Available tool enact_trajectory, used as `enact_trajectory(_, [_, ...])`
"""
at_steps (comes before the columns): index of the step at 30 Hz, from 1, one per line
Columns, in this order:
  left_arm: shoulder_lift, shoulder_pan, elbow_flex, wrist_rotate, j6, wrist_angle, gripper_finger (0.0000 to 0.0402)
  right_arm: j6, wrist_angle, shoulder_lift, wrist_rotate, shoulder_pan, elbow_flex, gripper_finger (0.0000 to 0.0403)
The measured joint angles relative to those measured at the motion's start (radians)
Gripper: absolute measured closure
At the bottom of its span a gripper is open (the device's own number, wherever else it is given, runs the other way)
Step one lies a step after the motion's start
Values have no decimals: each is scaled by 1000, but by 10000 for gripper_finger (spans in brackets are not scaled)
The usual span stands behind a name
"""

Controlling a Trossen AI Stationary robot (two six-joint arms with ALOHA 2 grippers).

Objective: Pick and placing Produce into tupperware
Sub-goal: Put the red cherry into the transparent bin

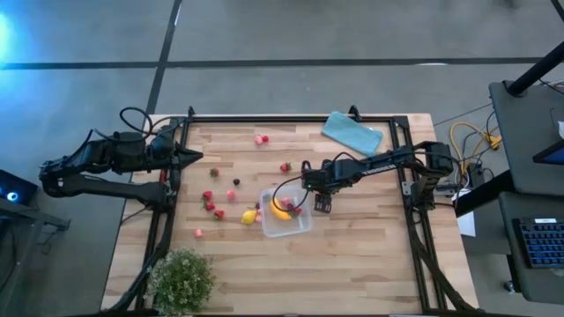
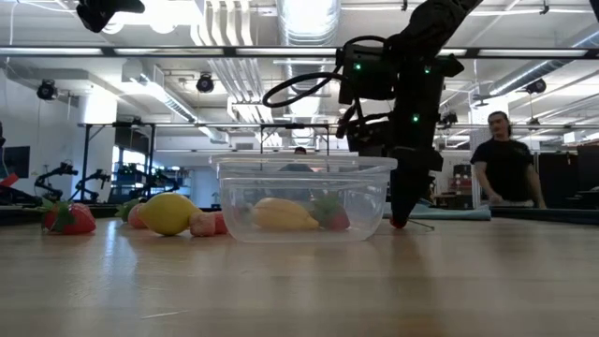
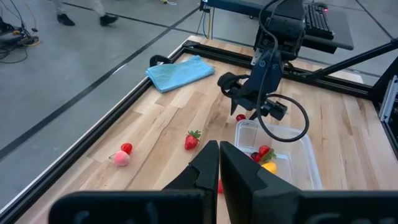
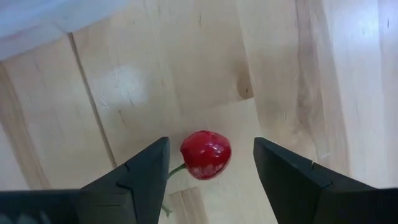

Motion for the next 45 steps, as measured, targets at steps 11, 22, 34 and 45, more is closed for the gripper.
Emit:
enact_trajectory(11, [1,0,-10,0,0,3,402,19,-1,0,-5,0,-2,222])
enact_trajectory(22, [-1,0,-10,0,2,3,402,27,-2,0,-7,0,-2,281])
enact_trajectory(34, [-2,0,-10,0,3,2,402,54,-37,-5,-1,0,60,298])
enact_trajectory(45, [-3,0,-10,0,3,13,402,43,-97,-16,-194,42,315,291])
